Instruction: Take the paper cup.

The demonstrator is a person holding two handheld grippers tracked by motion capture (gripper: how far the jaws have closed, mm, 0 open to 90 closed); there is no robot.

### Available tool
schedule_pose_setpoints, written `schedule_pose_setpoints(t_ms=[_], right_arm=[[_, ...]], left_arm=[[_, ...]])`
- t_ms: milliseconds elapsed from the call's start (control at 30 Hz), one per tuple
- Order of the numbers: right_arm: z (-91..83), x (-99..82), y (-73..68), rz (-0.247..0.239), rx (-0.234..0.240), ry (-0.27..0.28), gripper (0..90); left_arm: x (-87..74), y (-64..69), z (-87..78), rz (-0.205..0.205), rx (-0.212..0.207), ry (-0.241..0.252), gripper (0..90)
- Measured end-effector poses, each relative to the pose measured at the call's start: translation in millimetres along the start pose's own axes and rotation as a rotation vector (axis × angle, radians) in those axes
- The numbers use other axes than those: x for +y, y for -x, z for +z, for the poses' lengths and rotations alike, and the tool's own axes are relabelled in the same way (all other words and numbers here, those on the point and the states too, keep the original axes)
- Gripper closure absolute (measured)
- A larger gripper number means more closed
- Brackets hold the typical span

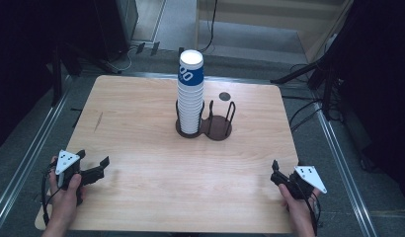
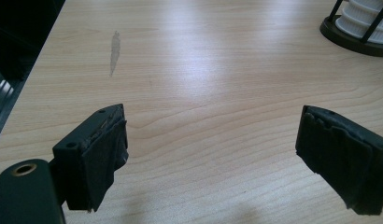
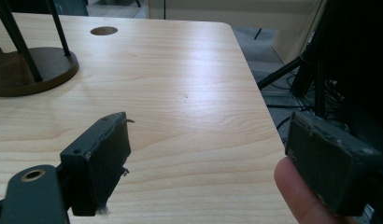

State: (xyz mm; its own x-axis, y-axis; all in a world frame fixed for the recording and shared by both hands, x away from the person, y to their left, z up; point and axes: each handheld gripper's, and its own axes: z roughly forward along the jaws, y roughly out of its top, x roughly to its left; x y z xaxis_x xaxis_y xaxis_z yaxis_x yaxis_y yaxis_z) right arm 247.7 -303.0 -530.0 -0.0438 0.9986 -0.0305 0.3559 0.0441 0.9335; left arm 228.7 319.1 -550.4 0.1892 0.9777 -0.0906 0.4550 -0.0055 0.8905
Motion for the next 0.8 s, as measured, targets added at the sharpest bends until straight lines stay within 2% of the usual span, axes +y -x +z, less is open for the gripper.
schedule_pose_setpoints(t_ms=[367, 633, 800], right_arm=[[-5.1, 14.4, -10.9, 0.013, 0.023, 0.027, 13.9], [-4.9, 23.4, -18.7, 0.006, 0.035, 0.035, 13.9], [-5.5, 29.1, -23.5, -0.005, 0.047, 0.039, 13.9]], left_arm=[[0.3, 0.5, 0.7, -0.001, -0.002, -0.003, 9.8], [-0.3, -1.2, -0.4, -0.019, -0.008, 0.012, 9.9], [-0.3, -0.9, -0.7, -0.013, -0.018, 0.015, 9.9]])
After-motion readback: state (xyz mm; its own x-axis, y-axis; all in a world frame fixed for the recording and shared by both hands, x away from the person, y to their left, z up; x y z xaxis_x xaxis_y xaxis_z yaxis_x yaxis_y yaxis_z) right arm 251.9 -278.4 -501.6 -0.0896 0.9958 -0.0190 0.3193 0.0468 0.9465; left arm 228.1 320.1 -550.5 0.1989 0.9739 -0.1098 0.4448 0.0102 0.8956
